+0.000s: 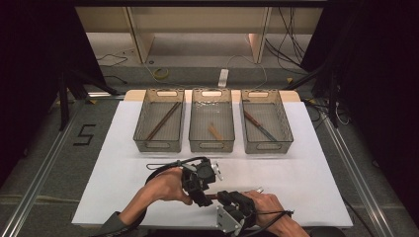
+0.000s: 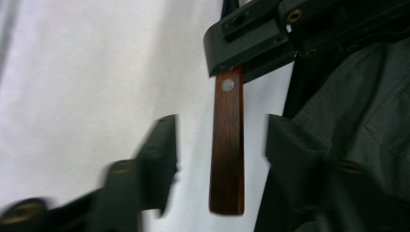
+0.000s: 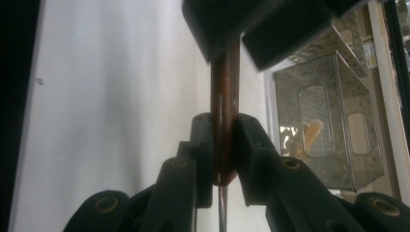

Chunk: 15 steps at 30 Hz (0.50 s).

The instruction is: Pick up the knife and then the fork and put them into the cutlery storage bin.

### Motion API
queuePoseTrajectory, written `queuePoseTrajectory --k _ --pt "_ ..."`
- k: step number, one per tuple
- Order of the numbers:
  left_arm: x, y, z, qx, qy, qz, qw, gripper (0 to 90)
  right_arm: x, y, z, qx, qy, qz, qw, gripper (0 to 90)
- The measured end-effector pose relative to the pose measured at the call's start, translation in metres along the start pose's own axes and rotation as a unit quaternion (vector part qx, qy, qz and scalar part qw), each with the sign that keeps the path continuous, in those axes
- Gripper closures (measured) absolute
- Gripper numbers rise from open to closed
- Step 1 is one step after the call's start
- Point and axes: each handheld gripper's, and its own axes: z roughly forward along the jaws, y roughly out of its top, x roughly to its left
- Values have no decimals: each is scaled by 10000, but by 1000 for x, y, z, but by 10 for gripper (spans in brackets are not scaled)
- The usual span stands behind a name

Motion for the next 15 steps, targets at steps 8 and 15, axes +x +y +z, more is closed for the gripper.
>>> queuePoseTrajectory --k 8,15 --pt "6 -17 -14 -770 435 -284 9957 261 -10 -12 -3 82 -95 96 9999 789" --pt "14 -36 -26 -1392 709 -695 9853 195 -16 -18 -1 100 -42 232 9997 789"
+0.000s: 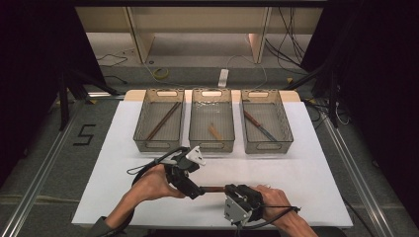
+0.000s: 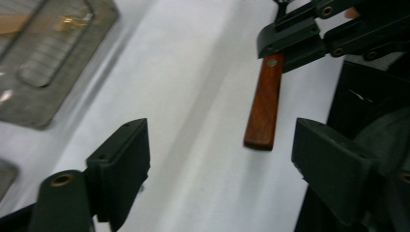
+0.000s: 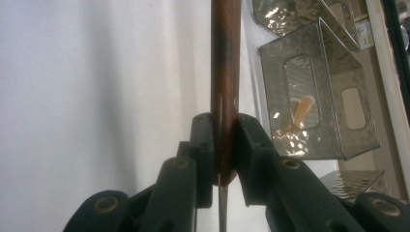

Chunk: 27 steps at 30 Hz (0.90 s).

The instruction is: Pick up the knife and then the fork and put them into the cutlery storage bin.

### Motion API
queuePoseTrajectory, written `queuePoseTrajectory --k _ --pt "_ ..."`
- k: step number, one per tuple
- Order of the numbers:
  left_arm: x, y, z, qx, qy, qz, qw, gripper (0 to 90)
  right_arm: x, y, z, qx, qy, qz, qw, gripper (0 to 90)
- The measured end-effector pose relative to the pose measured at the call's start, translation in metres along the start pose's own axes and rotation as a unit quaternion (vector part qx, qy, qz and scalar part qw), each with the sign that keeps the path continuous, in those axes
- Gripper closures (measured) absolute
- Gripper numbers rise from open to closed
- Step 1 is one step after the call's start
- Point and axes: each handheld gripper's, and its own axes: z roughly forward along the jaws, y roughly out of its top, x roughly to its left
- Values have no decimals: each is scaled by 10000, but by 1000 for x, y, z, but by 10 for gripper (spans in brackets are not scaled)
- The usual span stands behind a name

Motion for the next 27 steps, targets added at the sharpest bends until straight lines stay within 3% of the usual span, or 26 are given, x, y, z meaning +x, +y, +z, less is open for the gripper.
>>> queuePoseTrajectory --k 3,7,11,13,17,20,22,27 --pt "5 -9 -5 -302 69 -153 9994 176 -7 -5 -1 45 -10 121 9999 789" --pt "12 -25 -10 -728 224 -420 9962 168 -22 -15 0 22 -68 646 9979 789" --pt "16 -41 -13 -1079 384 -636 9914 167 -43 -27 1 17 -120 1296 9915 789" --pt "18 -47 -13 -1156 449 -770 9893 166 -53 -32 2 40 -67 1691 9856 789" --pt "20 -57 -13 -1388 524 -987 9840 156 -74 -43 5 73 -22 2245 9744 788" --pt "21 -64 -15 -1446 613 -1016 9824 155 -91 -50 5 48 39 2741 9617 788" --pt "23 -69 -17 -1550 616 -1121 9796 155 -101 -55 5 7 66 3048 9524 788" --pt "24 -77 -20 -1674 771 -1274 9746 155 -126 -65 7 -57 118 3526 9357 788"
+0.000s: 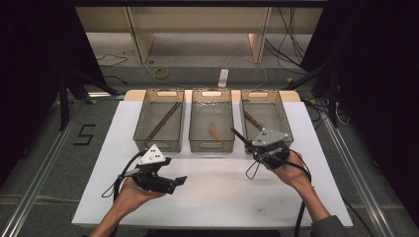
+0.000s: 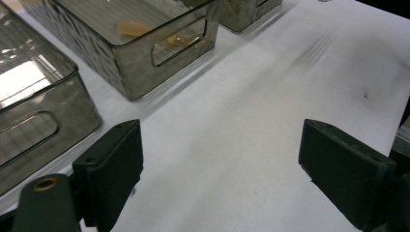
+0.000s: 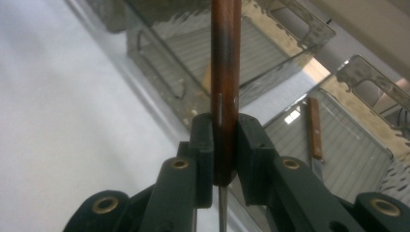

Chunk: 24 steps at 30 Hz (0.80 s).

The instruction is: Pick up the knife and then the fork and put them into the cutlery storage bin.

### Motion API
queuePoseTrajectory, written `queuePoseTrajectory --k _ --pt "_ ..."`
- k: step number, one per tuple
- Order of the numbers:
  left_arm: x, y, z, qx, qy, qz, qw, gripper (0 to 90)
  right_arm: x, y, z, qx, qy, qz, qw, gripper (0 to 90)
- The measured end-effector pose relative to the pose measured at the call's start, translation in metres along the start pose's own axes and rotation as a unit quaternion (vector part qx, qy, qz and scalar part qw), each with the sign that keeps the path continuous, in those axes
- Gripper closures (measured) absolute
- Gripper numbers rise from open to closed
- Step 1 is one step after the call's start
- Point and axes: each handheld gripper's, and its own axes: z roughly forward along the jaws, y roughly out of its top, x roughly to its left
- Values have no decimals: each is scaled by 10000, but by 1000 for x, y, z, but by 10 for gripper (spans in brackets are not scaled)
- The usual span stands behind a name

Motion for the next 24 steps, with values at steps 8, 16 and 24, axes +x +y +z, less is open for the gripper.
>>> queuePoseTrajectory --k 8,16,24 --pt "1 -6 -2 -60 80 -88 9999 155 -35 9 1 -43 90 641 9979 788" --pt "4 -7 -5 -138 127 -107 9998 154 -56 20 6 44 -55 852 9963 788" --pt "7 -9 -11 -248 205 -122 9994 154 -75 33 13 81 -247 981 9948 788"
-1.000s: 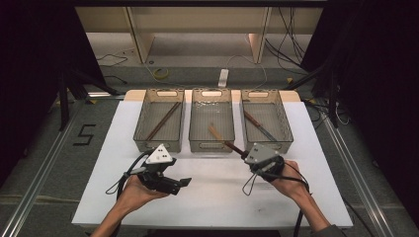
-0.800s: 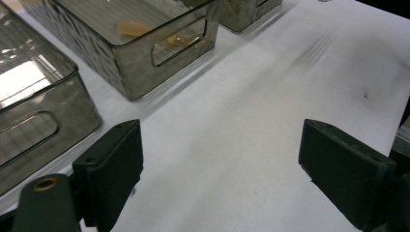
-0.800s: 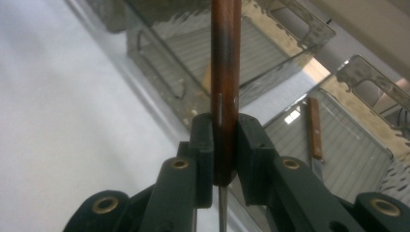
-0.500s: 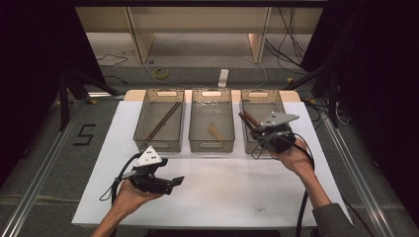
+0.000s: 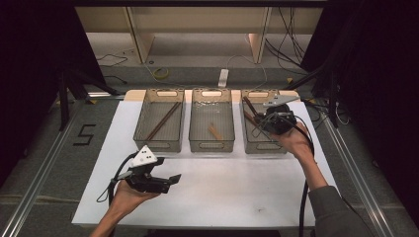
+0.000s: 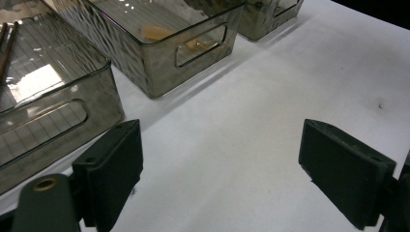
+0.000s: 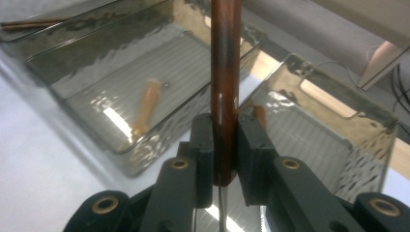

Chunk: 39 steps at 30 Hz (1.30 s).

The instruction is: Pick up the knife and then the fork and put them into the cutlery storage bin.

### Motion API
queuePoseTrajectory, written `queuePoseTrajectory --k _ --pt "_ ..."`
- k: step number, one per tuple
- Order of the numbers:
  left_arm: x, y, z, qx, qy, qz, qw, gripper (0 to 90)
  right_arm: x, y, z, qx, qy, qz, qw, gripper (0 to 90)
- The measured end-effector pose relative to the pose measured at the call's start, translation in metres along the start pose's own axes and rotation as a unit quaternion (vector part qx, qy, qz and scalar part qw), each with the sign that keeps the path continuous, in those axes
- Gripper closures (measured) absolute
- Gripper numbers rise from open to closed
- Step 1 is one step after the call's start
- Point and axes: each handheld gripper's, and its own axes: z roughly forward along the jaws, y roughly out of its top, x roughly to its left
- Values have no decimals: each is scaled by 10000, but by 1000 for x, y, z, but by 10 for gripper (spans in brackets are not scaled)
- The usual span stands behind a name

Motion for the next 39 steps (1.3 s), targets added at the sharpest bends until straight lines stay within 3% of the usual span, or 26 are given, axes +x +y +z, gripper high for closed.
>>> queuePoseTrajectory --k 4,13,23,39 --pt "2 -1 -3 -84 5 -91 9999 154 -10 7 4 -1 -86 92 9999 788" --pt "1 -3 -3 -103 21 -76 9999 154 -28 15 17 0 -300 344 9990 788" --pt "-1 -4 -1 -47 4 -36 10000 154 -43 9 33 75 -458 582 9972 788" --pt "-1 -4 -1 -70 25 -26 10000 153 -53 -4 46 202 -512 880 9946 787"
